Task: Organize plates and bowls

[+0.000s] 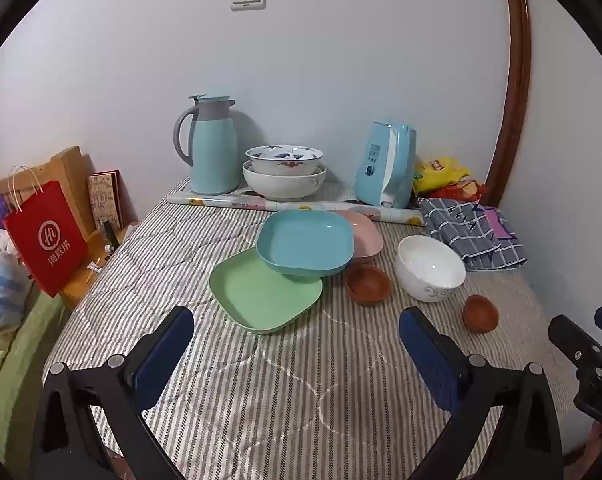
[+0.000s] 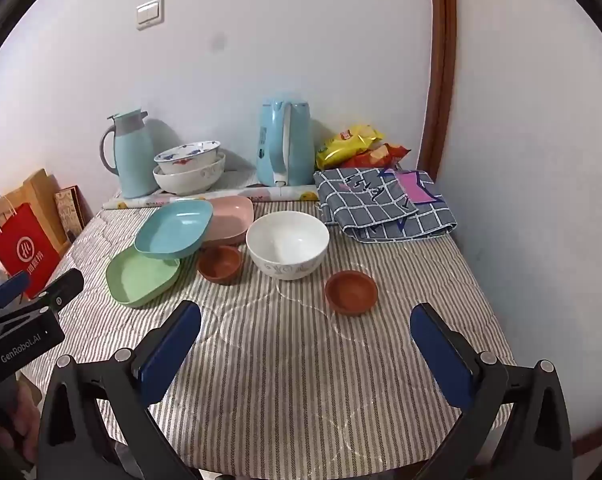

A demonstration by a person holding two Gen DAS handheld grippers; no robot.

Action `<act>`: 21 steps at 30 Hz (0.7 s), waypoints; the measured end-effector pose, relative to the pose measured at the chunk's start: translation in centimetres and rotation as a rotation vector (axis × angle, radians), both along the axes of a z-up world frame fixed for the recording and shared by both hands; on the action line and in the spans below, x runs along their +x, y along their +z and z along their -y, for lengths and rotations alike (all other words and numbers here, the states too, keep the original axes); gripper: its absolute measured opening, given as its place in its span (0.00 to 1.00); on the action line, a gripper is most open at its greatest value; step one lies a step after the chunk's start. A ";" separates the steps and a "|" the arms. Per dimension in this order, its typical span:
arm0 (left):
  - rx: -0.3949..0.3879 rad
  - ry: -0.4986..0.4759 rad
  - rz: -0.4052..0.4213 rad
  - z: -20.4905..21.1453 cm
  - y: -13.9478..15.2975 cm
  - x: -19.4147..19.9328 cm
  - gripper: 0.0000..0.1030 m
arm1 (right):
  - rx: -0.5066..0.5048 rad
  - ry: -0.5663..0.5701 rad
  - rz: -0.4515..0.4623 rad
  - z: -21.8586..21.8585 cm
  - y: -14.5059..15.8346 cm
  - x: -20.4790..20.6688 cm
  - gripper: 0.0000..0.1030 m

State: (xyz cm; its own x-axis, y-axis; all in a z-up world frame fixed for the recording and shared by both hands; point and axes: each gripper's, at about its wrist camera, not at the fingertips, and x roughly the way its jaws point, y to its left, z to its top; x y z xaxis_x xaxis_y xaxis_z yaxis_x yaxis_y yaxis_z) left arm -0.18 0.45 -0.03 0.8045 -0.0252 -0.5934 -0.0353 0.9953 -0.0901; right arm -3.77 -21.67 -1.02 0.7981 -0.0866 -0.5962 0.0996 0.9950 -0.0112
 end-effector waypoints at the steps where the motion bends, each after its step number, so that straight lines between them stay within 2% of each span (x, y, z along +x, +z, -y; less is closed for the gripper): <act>1: -0.006 -0.011 -0.006 -0.2 0.1 0.2 1.00 | 0.001 0.001 0.006 0.0 0.0 -0.1 1.00; 5: 0.031 -0.014 -0.001 0.5 0.9 0.0 1.00 | 0.004 0.006 -0.003 -0.3 -0.1 -0.1 1.00; 13: 0.044 -0.023 0.026 0.5 1.8 -0.6 1.00 | 0.020 0.009 0.000 0.3 1.2 -0.2 1.00; 21: 0.048 -0.011 0.034 0.4 1.8 -0.9 1.00 | 0.016 0.010 0.006 -0.1 0.8 -0.4 1.00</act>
